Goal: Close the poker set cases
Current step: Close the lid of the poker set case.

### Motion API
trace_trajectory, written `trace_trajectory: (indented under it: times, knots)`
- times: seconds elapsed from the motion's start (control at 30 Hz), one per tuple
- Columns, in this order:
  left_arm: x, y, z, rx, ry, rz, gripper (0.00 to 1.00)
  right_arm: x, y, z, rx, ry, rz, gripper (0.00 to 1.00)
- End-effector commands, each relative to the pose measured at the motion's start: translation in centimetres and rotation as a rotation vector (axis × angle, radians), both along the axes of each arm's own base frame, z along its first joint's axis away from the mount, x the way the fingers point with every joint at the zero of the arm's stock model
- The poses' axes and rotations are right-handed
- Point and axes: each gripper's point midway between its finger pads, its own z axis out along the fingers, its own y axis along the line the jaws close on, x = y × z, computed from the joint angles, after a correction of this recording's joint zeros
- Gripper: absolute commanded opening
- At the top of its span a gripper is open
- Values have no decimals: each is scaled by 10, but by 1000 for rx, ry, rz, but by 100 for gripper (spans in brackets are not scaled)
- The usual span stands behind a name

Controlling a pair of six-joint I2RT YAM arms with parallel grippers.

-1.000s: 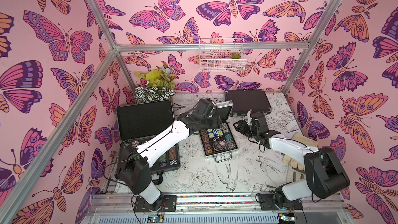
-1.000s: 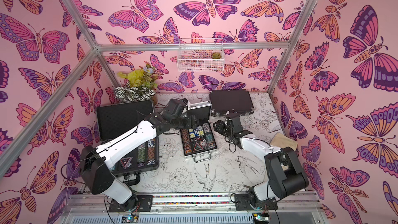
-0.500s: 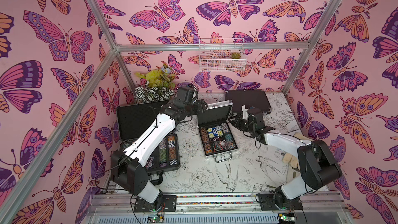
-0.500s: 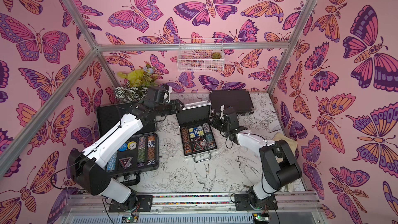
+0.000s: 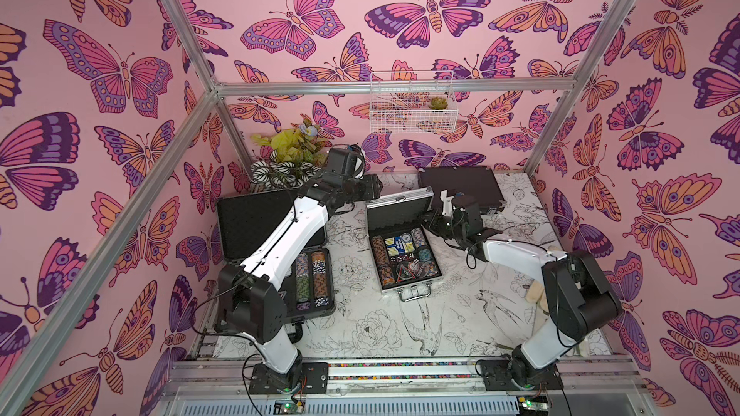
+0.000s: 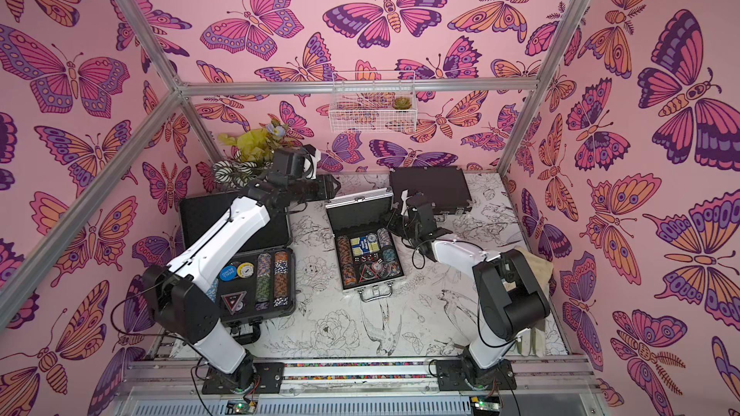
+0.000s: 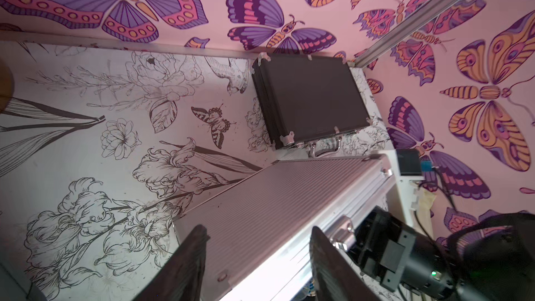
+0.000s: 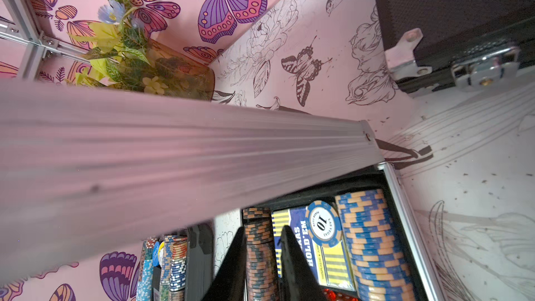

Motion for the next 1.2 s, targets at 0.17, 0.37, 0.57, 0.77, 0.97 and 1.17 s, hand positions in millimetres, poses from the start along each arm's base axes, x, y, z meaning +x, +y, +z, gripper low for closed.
trace_trajectory:
  times: [0.17, 0.37, 0.57, 0.77, 0.97, 1.17]
  knots:
    - [-18, -5, -32, 30, 82, -84, 56, 6, 8, 18, 39, -42, 9, 17]
    - [-33, -4, -42, 32, 108, -102, 56, 5, 10, 29, 76, -59, 14, 15]
    - [-44, -2, -48, 20, 116, -105, 56, -5, 6, 32, 97, -50, 7, 15]
    - [-54, 1, -54, 27, 125, -109, 55, -26, -5, 32, 109, -45, -6, 16]
    - [-58, 7, -57, 31, 126, -84, 56, -41, -10, 17, 113, -6, -10, 16]
    - [-59, 14, -51, 39, 104, -53, 56, -53, -14, 1, 120, 33, -7, 16]
